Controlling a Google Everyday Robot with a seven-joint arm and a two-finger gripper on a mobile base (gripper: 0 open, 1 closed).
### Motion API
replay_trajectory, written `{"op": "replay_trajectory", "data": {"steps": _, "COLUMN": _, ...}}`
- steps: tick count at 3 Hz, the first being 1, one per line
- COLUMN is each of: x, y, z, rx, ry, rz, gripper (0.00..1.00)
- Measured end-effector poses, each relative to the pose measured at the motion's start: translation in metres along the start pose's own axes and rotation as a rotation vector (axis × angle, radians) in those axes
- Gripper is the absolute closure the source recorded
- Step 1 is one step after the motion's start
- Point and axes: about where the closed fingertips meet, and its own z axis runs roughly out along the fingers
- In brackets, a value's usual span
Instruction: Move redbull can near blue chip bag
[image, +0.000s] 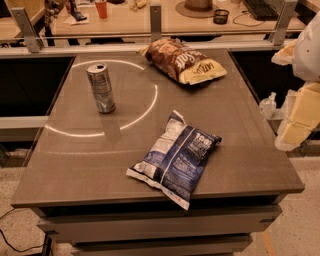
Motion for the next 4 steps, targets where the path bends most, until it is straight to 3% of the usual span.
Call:
{"op": "replay_trajectory", "data": {"steps": 1, "x": 0.000, "y": 0.000, "z": 0.000, "rx": 0.000, "ry": 0.000, "rz": 0.000, "gripper": 0.00}}
{"op": "replay_trajectory", "data": {"steps": 2, "x": -0.005, "y": -0.020, "z": -0.006, "rx": 0.028, "ry": -0.077, "rz": 0.023, "gripper": 0.00}}
{"op": "replay_trajectory", "data": {"steps": 3, "x": -0.021, "y": -0.057, "z": -0.015, "rx": 0.062, "ry": -0.232, "rz": 0.046, "gripper": 0.00}}
{"op": "replay_trajectory", "data": {"steps": 4, "x": -0.057, "y": -0.082, "z": -0.016, "rx": 0.085, "ry": -0.350, "rz": 0.032, "gripper": 0.00}}
